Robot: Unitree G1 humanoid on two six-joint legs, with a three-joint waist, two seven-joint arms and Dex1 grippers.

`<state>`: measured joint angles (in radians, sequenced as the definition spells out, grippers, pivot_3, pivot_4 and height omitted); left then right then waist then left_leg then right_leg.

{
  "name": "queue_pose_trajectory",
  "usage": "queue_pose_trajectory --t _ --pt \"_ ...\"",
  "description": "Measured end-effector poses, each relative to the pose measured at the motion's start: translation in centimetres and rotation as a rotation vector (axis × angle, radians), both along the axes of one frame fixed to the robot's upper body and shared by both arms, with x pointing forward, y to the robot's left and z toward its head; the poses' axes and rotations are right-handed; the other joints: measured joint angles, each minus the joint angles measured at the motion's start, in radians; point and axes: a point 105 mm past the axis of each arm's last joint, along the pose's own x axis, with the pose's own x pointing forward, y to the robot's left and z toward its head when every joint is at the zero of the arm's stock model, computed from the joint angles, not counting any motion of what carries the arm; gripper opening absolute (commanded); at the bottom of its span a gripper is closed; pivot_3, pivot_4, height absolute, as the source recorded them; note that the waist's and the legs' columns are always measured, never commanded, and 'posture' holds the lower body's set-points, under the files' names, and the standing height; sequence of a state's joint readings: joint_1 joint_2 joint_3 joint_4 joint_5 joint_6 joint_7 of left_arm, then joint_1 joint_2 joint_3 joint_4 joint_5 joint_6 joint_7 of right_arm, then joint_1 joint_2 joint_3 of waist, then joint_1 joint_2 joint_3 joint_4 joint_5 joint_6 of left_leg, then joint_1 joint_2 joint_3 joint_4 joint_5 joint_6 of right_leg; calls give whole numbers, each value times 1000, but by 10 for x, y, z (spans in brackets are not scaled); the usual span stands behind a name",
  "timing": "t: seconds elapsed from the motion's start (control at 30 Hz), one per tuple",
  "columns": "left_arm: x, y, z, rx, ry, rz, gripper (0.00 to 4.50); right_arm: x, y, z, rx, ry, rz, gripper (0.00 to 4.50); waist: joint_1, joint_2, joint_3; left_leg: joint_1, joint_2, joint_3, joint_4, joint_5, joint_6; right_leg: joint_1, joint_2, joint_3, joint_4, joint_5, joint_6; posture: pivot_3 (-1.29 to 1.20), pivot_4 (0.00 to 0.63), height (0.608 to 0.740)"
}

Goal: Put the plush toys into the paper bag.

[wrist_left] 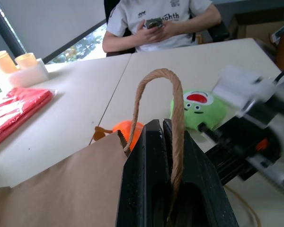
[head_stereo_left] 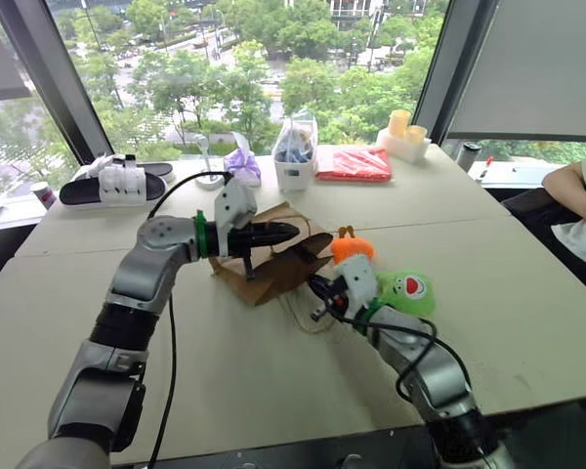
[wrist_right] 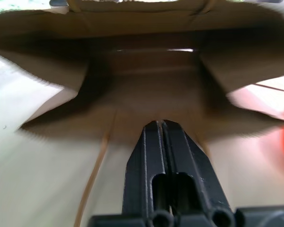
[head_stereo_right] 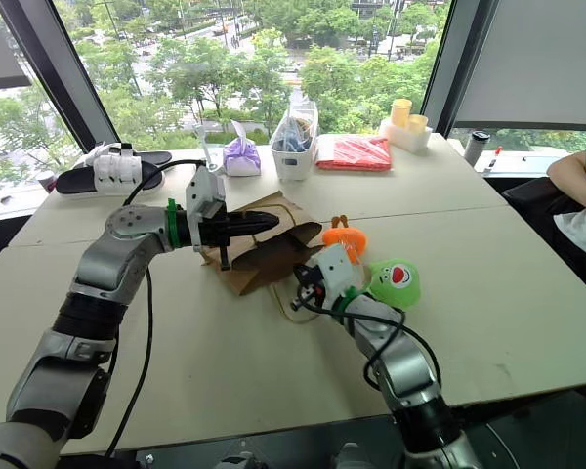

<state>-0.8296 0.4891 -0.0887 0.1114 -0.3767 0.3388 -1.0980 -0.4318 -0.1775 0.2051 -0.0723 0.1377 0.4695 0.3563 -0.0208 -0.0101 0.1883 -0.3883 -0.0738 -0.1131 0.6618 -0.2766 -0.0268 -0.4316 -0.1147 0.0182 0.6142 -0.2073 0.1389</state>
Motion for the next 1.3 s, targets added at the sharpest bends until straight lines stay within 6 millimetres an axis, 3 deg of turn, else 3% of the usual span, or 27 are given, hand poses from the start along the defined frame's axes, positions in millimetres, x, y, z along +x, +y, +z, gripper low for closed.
queue_pose_trajectory --t 0.17,0.33,0.57,0.67,0.87,0.9,0.97,1.1,1.17,1.3 --pt "-7 0 10 -52 31 14 38 33 34 -9 -22 22 -1 0 -2 0 0 0 0 0 -1 0 -1 -1 0 0 0 0 0 0 150 740" --pt "-11 0 30 -160 59 40 38 53 44 -21 -74 20 -39 0 0 0 0 -1 0 -1 -3 5 -8 -3 0 1 0 0 0 0 150 740" --pt "-5 16 112 -437 -42 160 38 54 43 -32 -108 18 -15 0 -12 0 0 -1 -1 -1 -4 5 -9 -4 0 1 0 0 0 0 150 740" --pt "-6 21 122 -476 -53 179 38 54 42 -28 -104 5 -8 0 -24 0 0 -1 -1 -1 -5 5 -10 -4 0 1 0 0 0 0 150 740" --pt "-5 23 114 -469 -26 185 38 50 38 -32 -98 19 -10 0 -25 0 0 -1 -1 -1 -8 6 -11 -6 0 2 1 0 0 0 150 740" --pt "-8 22 106 -450 -27 176 38 49 36 -32 -95 27 -16 0 -25 1 -1 -1 0 -1 -8 6 -11 -6 0 2 1 0 0 0 150 740" --pt "-16 14 71 -376 21 139 38 44 27 -25 -83 32 -33 0 -24 1 -1 0 -1 0 -10 6 -11 -7 -1 3 1 0 0 0 150 740" --pt "-24 -2 -4 -231 170 100 38 29 6 17 -55 -36 -52 0 -22 1 -1 -3 -1 0 -10 6 -12 -10 -1 3 2 0 0 0 150 740" --pt "-26 0 -14 -186 142 101 38 20 -3 34 -67 -70 -60 0 -20 1 -1 -3 -1 0 -10 6 -11 -10 -1 3 1 0 0 0 150 740" --pt "-26 6 -12 -174 75 123 38 -3 -25 33 -90 -16 -71 0 -17 1 -1 -2 -1 1 -11 5 -8 -9 -1 3 1 0 -1 0 150 740"
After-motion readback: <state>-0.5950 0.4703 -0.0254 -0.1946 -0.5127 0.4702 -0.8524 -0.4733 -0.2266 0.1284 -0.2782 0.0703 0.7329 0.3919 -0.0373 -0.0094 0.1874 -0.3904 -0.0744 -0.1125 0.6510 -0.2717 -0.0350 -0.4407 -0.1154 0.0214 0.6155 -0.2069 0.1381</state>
